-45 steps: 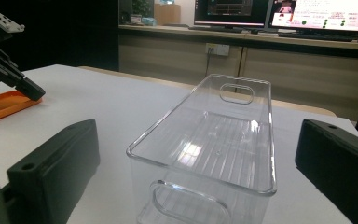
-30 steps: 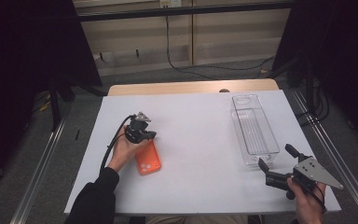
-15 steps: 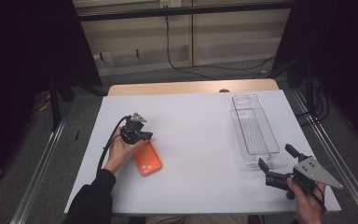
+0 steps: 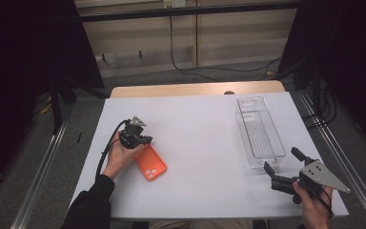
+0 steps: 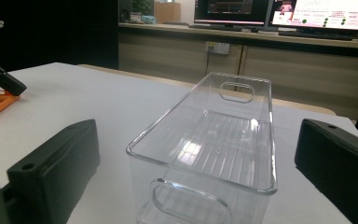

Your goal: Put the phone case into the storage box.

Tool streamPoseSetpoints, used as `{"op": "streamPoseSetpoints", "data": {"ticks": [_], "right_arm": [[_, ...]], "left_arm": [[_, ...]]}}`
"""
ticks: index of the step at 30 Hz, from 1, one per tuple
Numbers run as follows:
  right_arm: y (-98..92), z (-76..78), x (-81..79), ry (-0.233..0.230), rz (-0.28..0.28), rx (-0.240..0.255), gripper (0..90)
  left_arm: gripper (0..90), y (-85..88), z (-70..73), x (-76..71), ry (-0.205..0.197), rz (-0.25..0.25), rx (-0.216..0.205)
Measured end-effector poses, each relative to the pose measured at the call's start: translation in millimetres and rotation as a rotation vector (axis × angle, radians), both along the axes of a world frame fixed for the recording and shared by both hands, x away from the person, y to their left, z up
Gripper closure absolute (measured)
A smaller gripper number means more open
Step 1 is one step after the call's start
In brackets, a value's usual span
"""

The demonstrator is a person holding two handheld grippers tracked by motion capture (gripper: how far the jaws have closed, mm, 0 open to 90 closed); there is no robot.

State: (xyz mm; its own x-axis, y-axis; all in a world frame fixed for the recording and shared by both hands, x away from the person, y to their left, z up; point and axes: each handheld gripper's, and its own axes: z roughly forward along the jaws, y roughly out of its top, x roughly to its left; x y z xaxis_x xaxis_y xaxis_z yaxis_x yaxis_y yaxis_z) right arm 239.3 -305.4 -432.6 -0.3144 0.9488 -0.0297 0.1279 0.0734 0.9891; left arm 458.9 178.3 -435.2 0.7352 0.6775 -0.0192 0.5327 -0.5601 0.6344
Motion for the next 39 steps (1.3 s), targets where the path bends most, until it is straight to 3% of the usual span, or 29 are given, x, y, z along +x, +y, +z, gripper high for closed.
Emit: {"op": "streamPoseSetpoints", "data": {"ticks": [4, 8, 13, 16, 39], "right_arm": [[-0.3, 0.1, -0.2, -0.003, 0.003, 0.000, 0.0], [-0.3, 0.2, -0.2, -0.003, 0.005, 0.000, 0.0], [-0.3, 0.2, -0.3, -0.002, 0.004, 0.000, 0.0], [-0.2, 0.2, -0.3, -0.002, 0.005, 0.002, 0.0], [-0.1, 0.6, -1.0, -0.004, 0.005, 0.008, 0.0]], "left_arm": [[90.0, 2.2, -1.2, -2.2, -0.005, 0.016, -0.019], [90.0, 6.3, -0.7, -3.0, -0.010, 0.012, -0.008], [90.0, 10.7, -0.7, -4.5, 0.005, 0.020, -0.023], [90.0, 11.9, -1.3, -7.9, -0.017, 0.025, -0.017], [90.0, 29.2, -1.5, -18.3, -0.004, 0.038, -0.037]]}}
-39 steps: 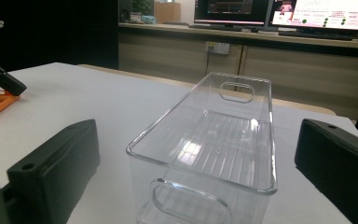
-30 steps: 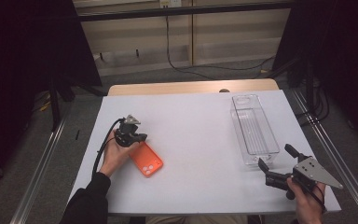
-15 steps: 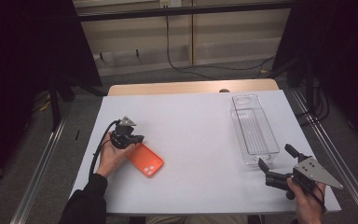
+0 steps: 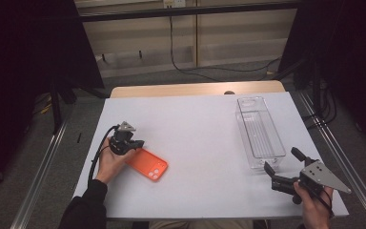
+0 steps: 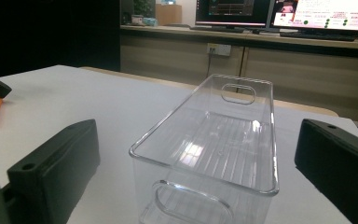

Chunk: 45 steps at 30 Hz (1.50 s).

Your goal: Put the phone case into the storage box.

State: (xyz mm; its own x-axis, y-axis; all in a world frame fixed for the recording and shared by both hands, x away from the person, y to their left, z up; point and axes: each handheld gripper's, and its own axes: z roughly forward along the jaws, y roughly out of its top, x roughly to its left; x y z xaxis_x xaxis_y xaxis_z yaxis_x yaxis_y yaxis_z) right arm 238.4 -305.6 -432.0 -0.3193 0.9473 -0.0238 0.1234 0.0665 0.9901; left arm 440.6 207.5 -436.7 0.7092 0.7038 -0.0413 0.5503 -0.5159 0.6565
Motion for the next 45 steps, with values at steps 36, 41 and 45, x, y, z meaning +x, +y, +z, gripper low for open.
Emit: {"op": "streamPoseSetpoints", "data": {"ticks": [36, 41, 45], "right_arm": [[-0.4, 0.6, -0.9, -0.007, 0.004, 0.003, 0.0], [0.1, 0.4, -0.6, -0.005, 0.004, 0.003, 0.0], [0.1, 0.4, -0.5, -0.004, 0.003, 0.001, 0.0]], "left_arm": [[90.0, 22.6, 1.4, -27.4, 0.013, 0.008, -0.010], [90.0, 26.9, 1.4, -31.0, 0.035, 0.011, -0.032], [90.0, 28.8, 1.6, -37.2, 0.030, 0.007, -0.030]]}}
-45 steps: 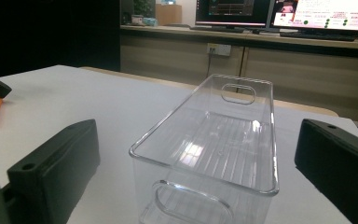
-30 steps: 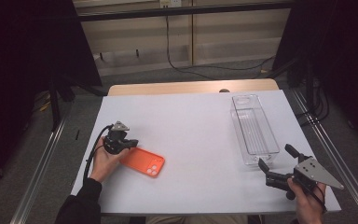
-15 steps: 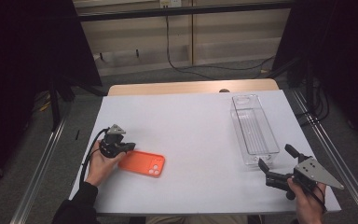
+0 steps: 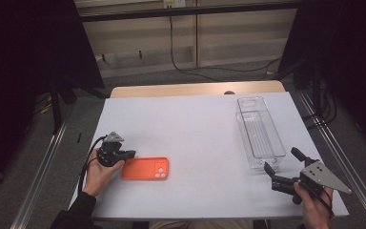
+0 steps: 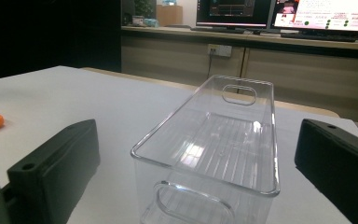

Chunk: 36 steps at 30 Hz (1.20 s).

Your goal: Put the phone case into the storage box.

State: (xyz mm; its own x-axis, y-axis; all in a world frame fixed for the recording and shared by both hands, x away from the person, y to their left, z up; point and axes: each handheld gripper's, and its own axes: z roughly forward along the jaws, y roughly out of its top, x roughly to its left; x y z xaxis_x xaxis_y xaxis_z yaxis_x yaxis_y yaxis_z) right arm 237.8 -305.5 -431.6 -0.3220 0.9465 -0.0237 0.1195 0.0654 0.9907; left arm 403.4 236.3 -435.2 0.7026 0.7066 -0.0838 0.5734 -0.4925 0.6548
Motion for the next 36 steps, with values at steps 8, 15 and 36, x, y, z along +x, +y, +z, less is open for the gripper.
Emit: {"op": "streamPoseSetpoints", "data": {"ticks": [8, 15, 36], "right_arm": [[0.2, 0.1, -0.1, -0.002, 0.002, 0.000, 0.0], [0.6, 0.1, -0.1, -0.002, 0.004, 0.001, 0.0], [0.6, 0.0, -0.2, -0.001, 0.002, 0.001, 0.0]], "left_arm": [[90.0, 2.5, 1.2, -12.1, 0.005, 0.000, 0.002], [90.0, 3.0, 2.1, -23.2, 0.002, -0.011, 0.011], [90.0, 7.6, 2.0, -43.0, 0.015, -0.017, -0.013]]}}
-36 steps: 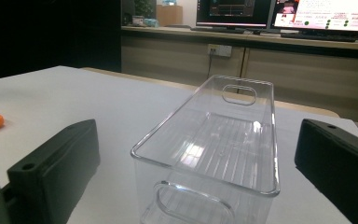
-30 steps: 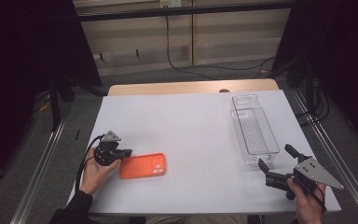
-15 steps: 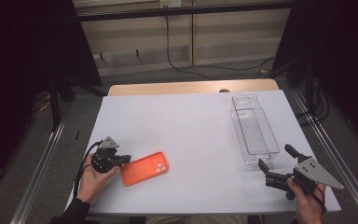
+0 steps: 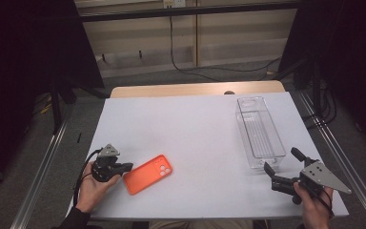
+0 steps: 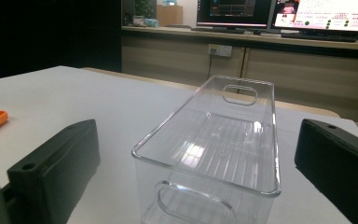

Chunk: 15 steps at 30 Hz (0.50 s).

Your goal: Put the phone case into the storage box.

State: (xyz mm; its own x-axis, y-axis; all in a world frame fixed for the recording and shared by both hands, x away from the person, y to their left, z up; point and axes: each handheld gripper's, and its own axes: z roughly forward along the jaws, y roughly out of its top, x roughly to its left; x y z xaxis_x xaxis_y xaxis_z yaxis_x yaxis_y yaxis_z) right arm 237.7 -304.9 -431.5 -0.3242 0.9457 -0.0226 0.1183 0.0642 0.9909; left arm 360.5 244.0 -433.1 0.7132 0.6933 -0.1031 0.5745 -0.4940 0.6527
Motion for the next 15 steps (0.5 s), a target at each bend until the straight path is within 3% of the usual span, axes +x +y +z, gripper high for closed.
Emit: {"op": "streamPoseSetpoints", "data": {"ticks": [15], "right_arm": [[-0.5, 0.3, -0.5, 0.001, -0.004, 0.001, 0.0]], "left_arm": [[90.0, 1.1, -1.3, -10.3, 0.009, -0.002, -0.029]]}}
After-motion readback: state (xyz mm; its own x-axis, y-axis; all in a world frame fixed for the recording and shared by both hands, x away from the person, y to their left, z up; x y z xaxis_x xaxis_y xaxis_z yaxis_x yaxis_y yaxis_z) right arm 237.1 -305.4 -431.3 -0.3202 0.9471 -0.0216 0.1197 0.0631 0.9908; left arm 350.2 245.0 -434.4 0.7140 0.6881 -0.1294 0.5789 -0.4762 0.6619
